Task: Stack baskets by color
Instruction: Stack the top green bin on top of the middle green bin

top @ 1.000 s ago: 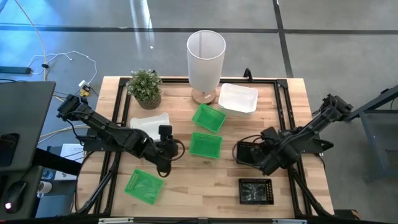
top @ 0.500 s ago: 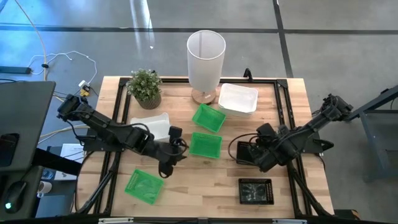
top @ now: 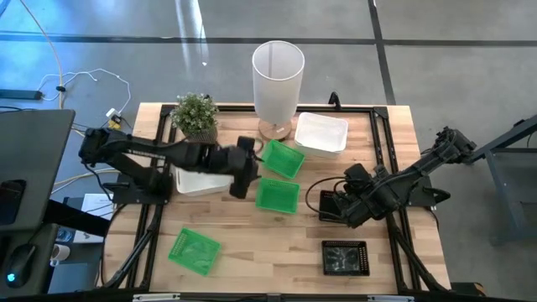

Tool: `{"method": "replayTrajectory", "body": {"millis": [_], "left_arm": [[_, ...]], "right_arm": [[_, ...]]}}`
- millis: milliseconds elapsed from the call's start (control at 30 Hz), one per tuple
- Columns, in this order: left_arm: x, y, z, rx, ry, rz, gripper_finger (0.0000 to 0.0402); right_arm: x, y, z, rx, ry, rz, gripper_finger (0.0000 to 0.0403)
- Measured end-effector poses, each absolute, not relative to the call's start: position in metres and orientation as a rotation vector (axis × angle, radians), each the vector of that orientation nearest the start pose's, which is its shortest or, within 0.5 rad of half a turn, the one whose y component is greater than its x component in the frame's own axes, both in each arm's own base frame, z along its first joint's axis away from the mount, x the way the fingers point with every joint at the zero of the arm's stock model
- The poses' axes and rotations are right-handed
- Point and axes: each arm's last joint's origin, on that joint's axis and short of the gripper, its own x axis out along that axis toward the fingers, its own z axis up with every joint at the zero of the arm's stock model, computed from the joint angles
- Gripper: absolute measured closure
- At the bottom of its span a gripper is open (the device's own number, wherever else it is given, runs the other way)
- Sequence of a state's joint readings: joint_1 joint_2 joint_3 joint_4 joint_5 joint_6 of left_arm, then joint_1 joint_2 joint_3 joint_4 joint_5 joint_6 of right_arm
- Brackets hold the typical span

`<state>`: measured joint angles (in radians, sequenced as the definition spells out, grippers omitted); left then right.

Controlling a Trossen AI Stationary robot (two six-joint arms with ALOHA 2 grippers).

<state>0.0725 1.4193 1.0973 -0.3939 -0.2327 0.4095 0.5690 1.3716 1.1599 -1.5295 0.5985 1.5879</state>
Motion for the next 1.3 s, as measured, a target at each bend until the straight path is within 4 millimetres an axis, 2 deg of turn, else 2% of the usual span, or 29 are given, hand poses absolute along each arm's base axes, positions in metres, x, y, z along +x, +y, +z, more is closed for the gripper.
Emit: {"method": "replayTrajectory", "body": {"millis": [200,400,700,1000,1300], "left_arm": [[0.298,0.063,0.281,0.410,0.757,0.097,0.0179],[0.307,0.080,0.273,0.378,0.720,0.052,0.0179],[0.323,0.086,0.239,0.403,0.826,0.008,0.0179],[0.338,0.091,0.196,0.401,0.958,0.001,0.0179],[0.346,0.095,0.173,0.438,1.013,0.003,0.0179]], "right_arm": [[0.181,0.096,0.279,0.358,0.961,-1.008,0.0320],[0.181,0.097,0.279,0.362,0.950,-1.008,0.0320],[0.183,0.097,0.278,0.379,0.943,-1.003,0.0320],[0.184,0.098,0.278,0.392,0.938,-0.995,0.0320],[0.184,0.099,0.278,0.401,0.933,-0.991,0.0320]]}}
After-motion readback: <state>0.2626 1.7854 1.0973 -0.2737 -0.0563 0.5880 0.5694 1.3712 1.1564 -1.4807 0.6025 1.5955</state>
